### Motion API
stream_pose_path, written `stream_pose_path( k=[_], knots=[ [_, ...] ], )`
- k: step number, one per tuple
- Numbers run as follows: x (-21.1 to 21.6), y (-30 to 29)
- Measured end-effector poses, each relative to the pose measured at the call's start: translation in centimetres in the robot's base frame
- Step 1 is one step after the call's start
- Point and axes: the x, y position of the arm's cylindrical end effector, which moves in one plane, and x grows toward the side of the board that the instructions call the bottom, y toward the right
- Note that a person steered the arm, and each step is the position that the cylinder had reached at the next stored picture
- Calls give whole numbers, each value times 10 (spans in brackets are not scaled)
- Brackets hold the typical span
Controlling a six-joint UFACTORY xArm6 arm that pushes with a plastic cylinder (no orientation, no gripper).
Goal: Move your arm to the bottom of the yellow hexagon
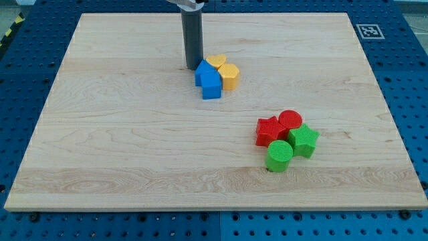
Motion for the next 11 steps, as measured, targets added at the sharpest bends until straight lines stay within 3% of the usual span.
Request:
stream_pose_path(
  k=[1,2,3,4,6,7,9,11],
  knots=[
    [0,-1],
    [-44,-3],
    [-65,51],
    [-52,113],
    [47,185],
    [83,190],
    [110,141],
    [89,81]
  ],
)
